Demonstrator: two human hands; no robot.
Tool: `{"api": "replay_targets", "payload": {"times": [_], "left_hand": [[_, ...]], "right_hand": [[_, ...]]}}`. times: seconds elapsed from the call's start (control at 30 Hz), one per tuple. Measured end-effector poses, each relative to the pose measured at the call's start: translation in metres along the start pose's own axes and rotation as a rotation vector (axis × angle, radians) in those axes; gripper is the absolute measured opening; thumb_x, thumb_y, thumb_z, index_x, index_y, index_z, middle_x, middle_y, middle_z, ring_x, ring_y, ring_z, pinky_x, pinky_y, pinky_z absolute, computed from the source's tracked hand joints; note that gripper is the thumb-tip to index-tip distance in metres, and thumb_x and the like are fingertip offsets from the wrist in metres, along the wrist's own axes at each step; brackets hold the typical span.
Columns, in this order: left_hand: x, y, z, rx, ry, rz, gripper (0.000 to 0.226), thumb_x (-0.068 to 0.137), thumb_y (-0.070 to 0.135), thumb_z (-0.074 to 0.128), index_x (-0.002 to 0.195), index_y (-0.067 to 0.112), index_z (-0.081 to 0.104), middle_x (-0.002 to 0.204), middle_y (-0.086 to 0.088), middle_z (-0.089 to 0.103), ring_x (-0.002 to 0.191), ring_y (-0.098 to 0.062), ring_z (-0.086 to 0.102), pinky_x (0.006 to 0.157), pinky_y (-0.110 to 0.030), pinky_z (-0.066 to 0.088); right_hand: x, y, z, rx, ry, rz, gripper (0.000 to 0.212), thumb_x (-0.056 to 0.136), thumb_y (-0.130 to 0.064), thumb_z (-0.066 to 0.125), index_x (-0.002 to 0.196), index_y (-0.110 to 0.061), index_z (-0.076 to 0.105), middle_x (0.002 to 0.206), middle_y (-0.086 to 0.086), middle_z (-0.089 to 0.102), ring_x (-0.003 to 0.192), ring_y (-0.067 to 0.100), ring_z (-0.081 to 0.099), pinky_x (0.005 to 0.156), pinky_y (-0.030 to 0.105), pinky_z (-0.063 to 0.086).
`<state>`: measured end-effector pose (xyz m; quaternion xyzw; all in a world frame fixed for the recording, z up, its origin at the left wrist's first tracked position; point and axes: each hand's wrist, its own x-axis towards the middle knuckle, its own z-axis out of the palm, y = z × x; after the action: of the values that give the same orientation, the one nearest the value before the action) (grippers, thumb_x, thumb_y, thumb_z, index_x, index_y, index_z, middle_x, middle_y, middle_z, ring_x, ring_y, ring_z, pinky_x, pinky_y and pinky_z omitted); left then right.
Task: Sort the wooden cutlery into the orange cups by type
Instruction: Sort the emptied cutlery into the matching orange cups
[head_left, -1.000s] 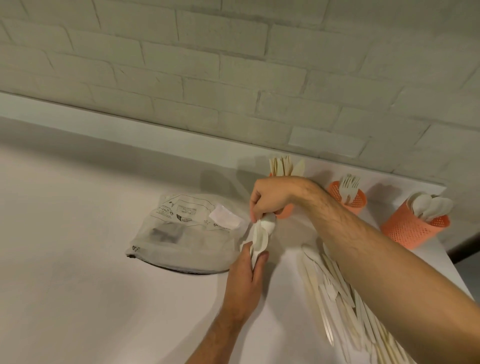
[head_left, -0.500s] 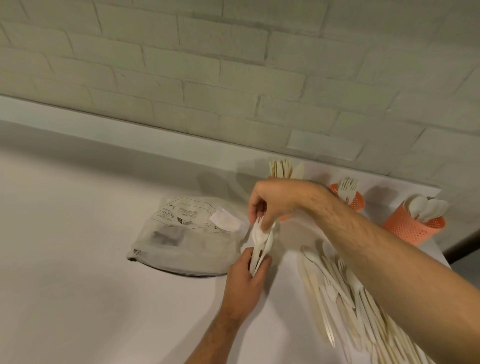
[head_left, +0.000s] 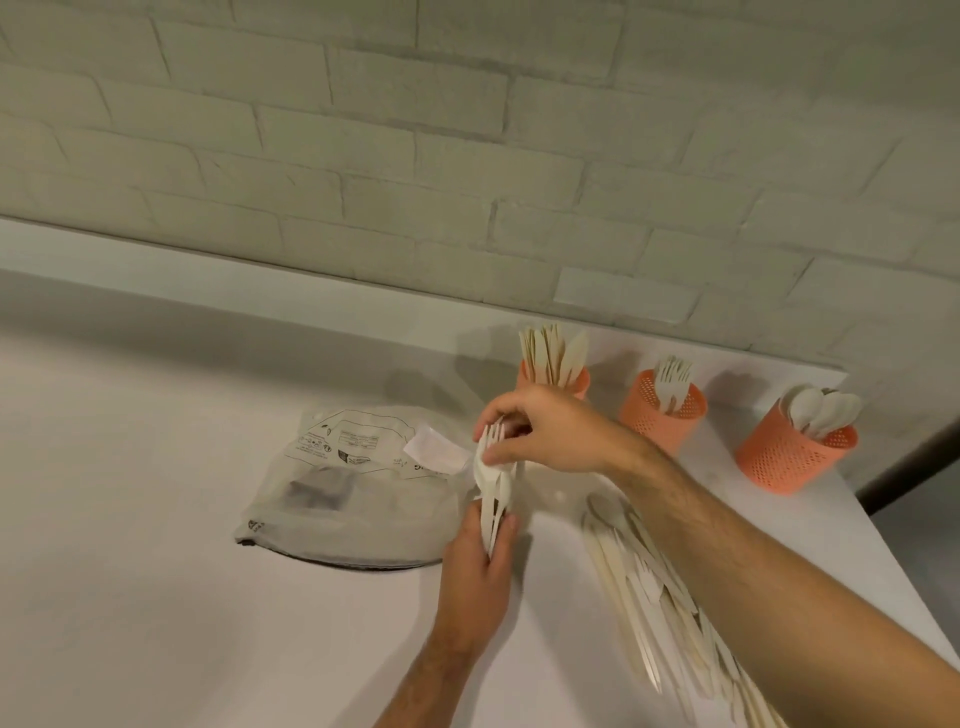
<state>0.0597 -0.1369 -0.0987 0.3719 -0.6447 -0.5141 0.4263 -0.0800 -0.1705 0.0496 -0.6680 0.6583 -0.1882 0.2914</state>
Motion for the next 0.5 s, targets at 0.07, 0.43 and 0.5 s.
{"api": "replay_targets", "payload": {"times": [0.07, 0.43, 0.5], "left_hand": [[0.001, -0.004, 0.001, 0.003, -0.01, -0.014, 0.008, 0.101, 0.022, 0.052, 0.106, 0.024, 0.056, 0.067, 0.014, 0.056, 0.058, -0.004, 0.05, 0.058, -0.02, 0.04], [0.002, 0.007, 0.001, -0.006, -0.05, -0.072, 0.01, 0.102, 0.021, 0.048, 0.106, 0.023, 0.057, 0.085, 0.009, 0.064, 0.077, -0.008, 0.059, 0.071, -0.016, 0.046], [0.002, 0.012, 0.0, -0.07, -0.08, -0.144, 0.016, 0.102, 0.03, 0.048, 0.11, 0.025, 0.061, 0.077, 0.016, 0.062, 0.072, -0.004, 0.056, 0.069, -0.016, 0.044]], "right_hand": [[-0.009, 0.01, 0.008, 0.153, 0.157, -0.028, 0.019, 0.088, -0.016, 0.075, 0.106, -0.02, 0.074, 0.087, -0.004, 0.074, 0.083, 0.008, 0.07, 0.08, 0.027, 0.057], [-0.055, 0.033, -0.087, 0.423, 0.898, -0.14, 0.032, 0.09, 0.005, 0.063, 0.112, -0.018, 0.062, 0.097, 0.01, 0.071, 0.086, 0.016, 0.07, 0.078, 0.027, 0.057], [-0.066, 0.053, -0.117, 0.211, 0.985, -0.069, 0.03, 0.092, -0.001, 0.064, 0.115, -0.02, 0.064, 0.1, 0.007, 0.073, 0.085, 0.014, 0.069, 0.077, 0.02, 0.054]]}}
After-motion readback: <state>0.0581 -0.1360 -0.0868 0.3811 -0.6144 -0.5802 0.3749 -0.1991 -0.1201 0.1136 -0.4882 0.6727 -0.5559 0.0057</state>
